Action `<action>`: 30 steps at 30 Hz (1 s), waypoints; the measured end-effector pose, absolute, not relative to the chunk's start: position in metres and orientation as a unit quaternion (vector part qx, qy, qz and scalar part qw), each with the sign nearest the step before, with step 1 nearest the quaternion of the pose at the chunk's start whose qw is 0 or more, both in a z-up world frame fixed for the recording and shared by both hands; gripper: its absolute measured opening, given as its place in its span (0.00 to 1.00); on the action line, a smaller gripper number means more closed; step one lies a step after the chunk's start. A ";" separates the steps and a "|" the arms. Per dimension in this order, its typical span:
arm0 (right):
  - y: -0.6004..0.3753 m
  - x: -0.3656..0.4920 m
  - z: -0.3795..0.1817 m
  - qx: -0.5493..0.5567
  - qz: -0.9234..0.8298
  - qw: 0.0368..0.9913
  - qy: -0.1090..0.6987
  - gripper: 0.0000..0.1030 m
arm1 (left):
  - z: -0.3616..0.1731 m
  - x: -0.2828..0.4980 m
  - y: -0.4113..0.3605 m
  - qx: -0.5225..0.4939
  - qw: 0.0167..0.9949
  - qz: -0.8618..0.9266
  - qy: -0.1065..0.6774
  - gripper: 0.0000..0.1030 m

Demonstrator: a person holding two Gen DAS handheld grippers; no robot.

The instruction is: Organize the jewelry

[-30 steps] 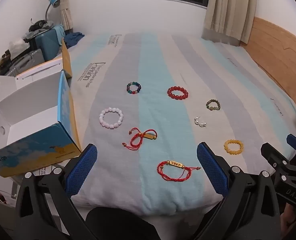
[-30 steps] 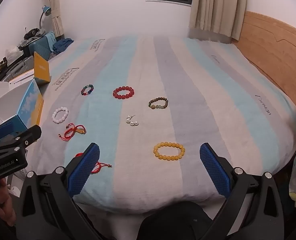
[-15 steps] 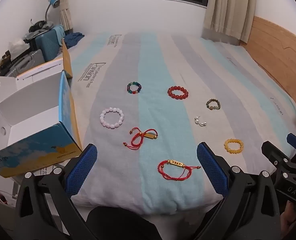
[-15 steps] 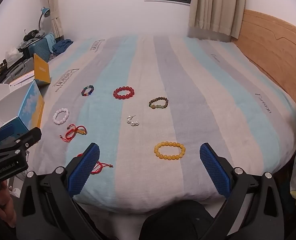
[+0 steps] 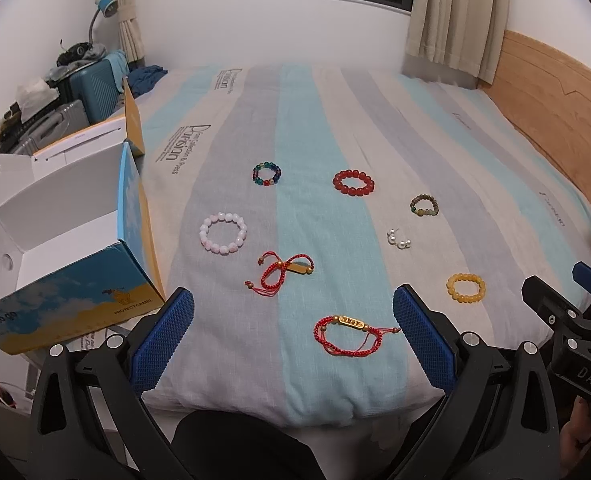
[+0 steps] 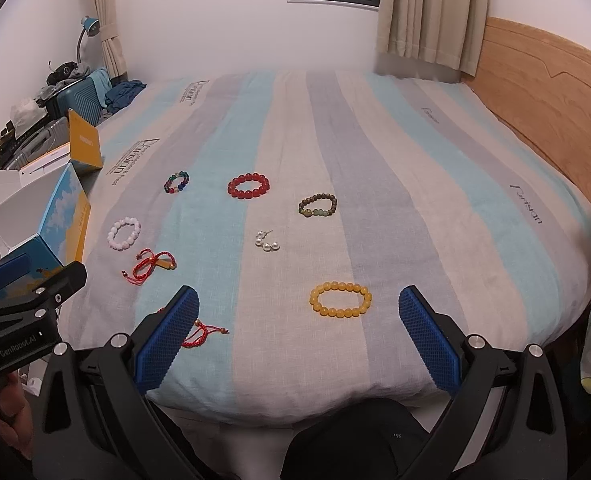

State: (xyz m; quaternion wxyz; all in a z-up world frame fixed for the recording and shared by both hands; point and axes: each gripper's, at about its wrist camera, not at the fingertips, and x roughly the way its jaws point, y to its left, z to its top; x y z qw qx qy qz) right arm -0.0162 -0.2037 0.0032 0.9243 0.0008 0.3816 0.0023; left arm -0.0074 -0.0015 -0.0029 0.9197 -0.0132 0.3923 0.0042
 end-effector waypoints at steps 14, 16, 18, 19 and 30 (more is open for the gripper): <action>-0.204 -0.020 0.004 0.003 0.004 0.925 0.380 0.93 | -0.004 -0.018 0.008 -0.013 0.922 0.003 0.388 0.94; -0.204 -0.020 0.004 0.004 0.004 0.925 0.380 0.93 | 0.000 -0.011 -0.006 -0.011 0.921 0.004 0.390 0.94; -0.204 -0.020 0.005 0.004 0.005 0.925 0.381 0.93 | 0.000 -0.011 -0.007 -0.011 0.921 0.003 0.390 0.94; -0.203 -0.020 0.004 0.003 0.004 0.925 0.381 0.93 | 0.000 -0.011 -0.007 -0.010 0.921 0.004 0.390 0.94; -0.205 -0.022 0.006 0.007 0.006 0.924 0.382 0.93 | 0.002 -0.012 -0.008 -0.008 0.921 0.005 0.389 0.94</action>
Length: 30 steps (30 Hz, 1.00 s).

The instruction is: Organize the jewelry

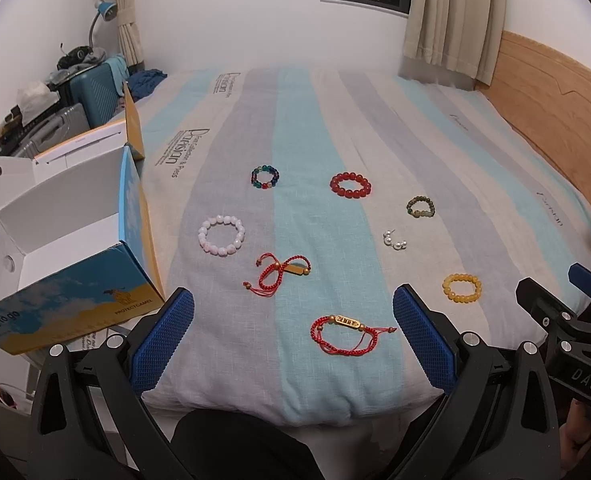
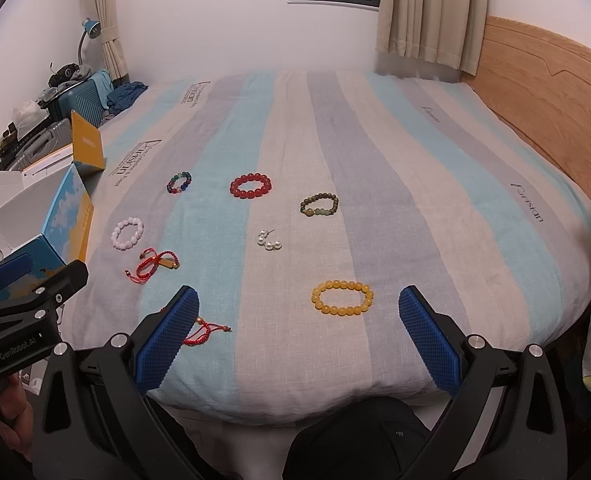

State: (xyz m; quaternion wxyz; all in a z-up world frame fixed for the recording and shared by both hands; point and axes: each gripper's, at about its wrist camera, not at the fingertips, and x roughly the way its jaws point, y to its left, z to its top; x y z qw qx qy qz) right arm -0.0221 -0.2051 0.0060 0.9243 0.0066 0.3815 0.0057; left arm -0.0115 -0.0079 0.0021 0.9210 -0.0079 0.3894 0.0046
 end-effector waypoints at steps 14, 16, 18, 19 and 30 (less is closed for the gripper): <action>-0.205 -0.022 0.005 0.005 0.005 0.925 0.381 0.93 | 0.002 -0.012 -0.007 -0.008 0.921 0.006 0.390 0.94; -0.205 -0.022 0.005 0.005 0.005 0.924 0.381 0.93 | 0.003 -0.012 -0.007 -0.008 0.921 0.006 0.390 0.94; -0.205 -0.022 0.005 0.005 0.005 0.924 0.381 0.93 | 0.003 -0.013 -0.007 -0.008 0.921 0.005 0.390 0.94; -0.205 -0.022 0.005 0.005 0.005 0.925 0.381 0.93 | 0.003 -0.013 -0.007 -0.008 0.921 0.005 0.390 0.94; -0.205 -0.021 0.003 0.003 0.003 0.923 0.384 0.93 | 0.002 -0.010 -0.006 -0.009 0.919 0.006 0.395 0.94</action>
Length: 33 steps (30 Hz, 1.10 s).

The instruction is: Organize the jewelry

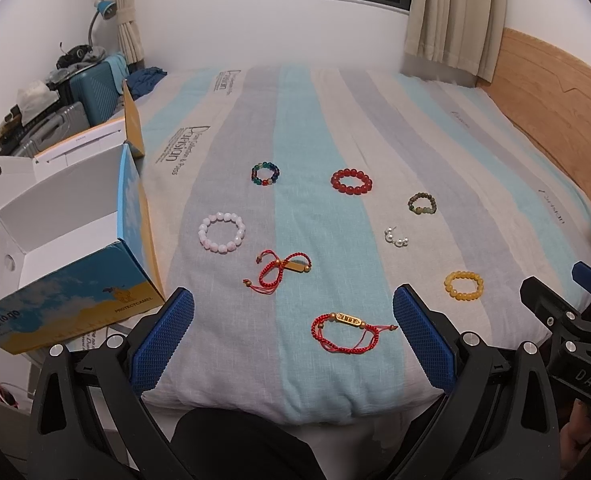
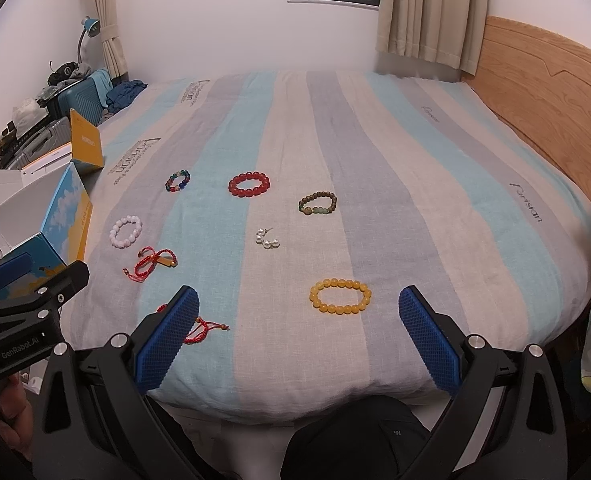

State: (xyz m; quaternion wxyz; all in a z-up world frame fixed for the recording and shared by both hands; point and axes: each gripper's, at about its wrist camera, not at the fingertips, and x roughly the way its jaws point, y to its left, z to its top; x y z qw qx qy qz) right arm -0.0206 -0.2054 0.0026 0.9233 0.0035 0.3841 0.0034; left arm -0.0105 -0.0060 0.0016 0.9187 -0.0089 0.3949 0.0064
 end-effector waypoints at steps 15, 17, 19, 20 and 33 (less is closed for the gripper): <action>-0.233 0.034 -0.050 -0.013 -0.002 0.885 0.465 0.93 | -0.050 0.061 0.027 -0.026 0.888 0.012 0.460 0.94; -0.242 0.044 -0.065 -0.010 -0.006 0.878 0.478 0.93 | -0.063 0.074 0.031 -0.028 0.882 0.012 0.470 0.94; -0.249 0.053 -0.078 -0.006 -0.012 0.871 0.490 0.93 | -0.076 0.087 0.033 -0.026 0.876 0.011 0.481 0.94; -0.253 0.057 -0.084 -0.003 -0.014 0.868 0.496 0.93 | -0.081 0.091 0.033 -0.024 0.874 0.010 0.485 0.94; -0.285 0.093 -0.147 0.011 -0.019 0.827 0.561 0.93 | -0.136 0.139 -0.004 0.017 0.854 -0.026 0.520 0.92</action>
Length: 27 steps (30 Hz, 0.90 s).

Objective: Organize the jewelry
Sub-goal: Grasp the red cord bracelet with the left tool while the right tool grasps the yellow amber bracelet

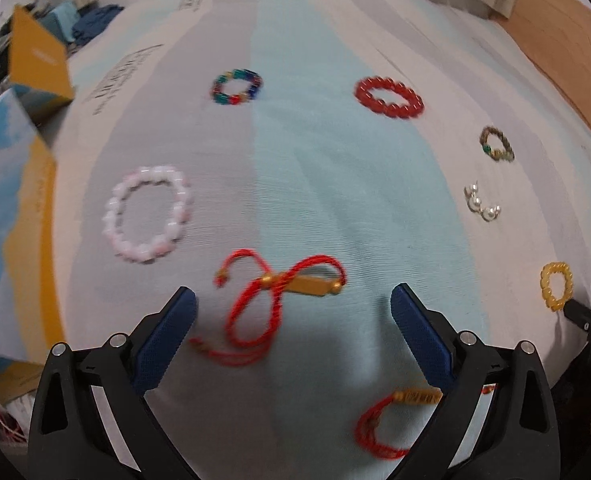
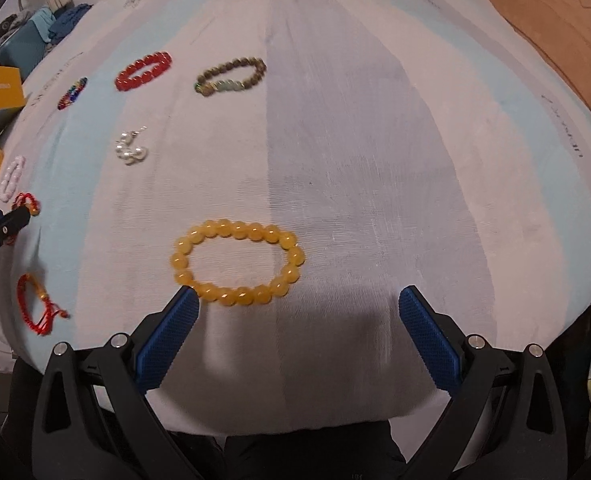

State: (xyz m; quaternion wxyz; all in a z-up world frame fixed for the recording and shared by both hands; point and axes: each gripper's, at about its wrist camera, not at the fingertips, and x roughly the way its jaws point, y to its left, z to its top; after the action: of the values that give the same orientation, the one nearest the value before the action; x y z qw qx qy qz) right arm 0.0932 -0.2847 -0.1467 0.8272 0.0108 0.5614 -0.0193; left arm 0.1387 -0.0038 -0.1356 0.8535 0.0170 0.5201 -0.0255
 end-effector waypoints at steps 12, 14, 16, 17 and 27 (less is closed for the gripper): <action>-0.277 0.107 -0.156 0.014 0.005 0.825 0.565 0.82 | -0.145 0.147 0.005 0.022 0.852 -0.027 0.522 0.64; -0.276 0.106 -0.155 0.014 0.010 0.824 0.566 0.78 | -0.144 0.145 0.009 0.020 0.851 -0.027 0.524 0.58; -0.275 0.106 -0.153 0.017 0.017 0.825 0.565 0.69 | -0.143 0.145 0.011 0.025 0.850 -0.027 0.526 0.50; -0.272 0.107 -0.153 0.015 0.020 0.824 0.565 0.68 | -0.142 0.144 0.012 0.025 0.849 -0.030 0.527 0.44; -0.273 0.105 -0.150 0.046 0.047 0.813 0.578 0.09 | -0.137 0.139 0.021 -0.004 0.841 -0.045 0.539 0.40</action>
State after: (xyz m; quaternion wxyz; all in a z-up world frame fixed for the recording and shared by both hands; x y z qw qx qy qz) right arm 0.1054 -0.2726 -0.1498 0.8131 0.0455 0.5784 0.0471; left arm 0.1390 0.0207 -0.1367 0.8408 -0.0045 0.5395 -0.0454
